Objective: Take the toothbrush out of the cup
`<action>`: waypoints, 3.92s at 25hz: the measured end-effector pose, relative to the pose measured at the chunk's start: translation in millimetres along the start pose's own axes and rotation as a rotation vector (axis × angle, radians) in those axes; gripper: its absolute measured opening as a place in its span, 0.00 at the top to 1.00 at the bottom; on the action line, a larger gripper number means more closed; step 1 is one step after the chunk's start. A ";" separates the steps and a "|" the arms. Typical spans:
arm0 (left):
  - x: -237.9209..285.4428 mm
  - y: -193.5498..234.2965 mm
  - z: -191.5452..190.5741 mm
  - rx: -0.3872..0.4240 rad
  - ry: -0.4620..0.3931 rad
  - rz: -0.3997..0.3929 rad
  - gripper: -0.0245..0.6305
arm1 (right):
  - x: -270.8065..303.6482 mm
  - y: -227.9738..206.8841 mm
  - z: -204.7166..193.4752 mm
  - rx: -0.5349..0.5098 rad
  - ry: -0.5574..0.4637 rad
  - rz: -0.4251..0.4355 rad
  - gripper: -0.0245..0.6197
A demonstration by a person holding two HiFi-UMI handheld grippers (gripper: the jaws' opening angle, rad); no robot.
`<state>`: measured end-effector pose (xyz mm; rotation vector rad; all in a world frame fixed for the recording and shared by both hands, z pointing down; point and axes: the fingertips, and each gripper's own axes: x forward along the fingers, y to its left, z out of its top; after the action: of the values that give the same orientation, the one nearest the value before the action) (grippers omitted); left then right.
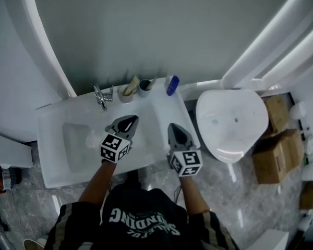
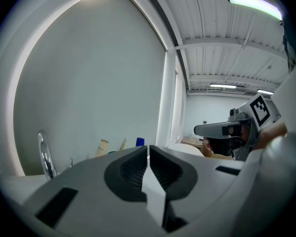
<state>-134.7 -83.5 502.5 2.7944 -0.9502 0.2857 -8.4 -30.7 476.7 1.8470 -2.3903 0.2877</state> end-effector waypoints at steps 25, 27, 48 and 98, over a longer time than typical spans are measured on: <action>85.0 45.9 5.6 -0.056 0.058 0.341 0.96 | 134.6 -60.1 9.9 -0.086 0.077 0.417 0.97; 90.4 47.0 4.9 -0.053 0.060 0.352 0.96 | 139.1 -64.8 6.5 -0.082 0.084 0.431 0.97; 190.1 76.8 -31.0 -0.095 0.158 0.311 0.65 | 125.7 -144.3 -11.6 -0.051 0.125 0.315 0.97; 156.8 57.6 78.2 0.196 0.055 0.322 0.91 | 85.3 -162.9 -25.7 0.002 0.119 0.306 0.97</action>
<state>-38.6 -237.4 469.9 2.7744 -1.4307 0.5229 126.4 -145.5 532.5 1.4155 -2.5814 0.4120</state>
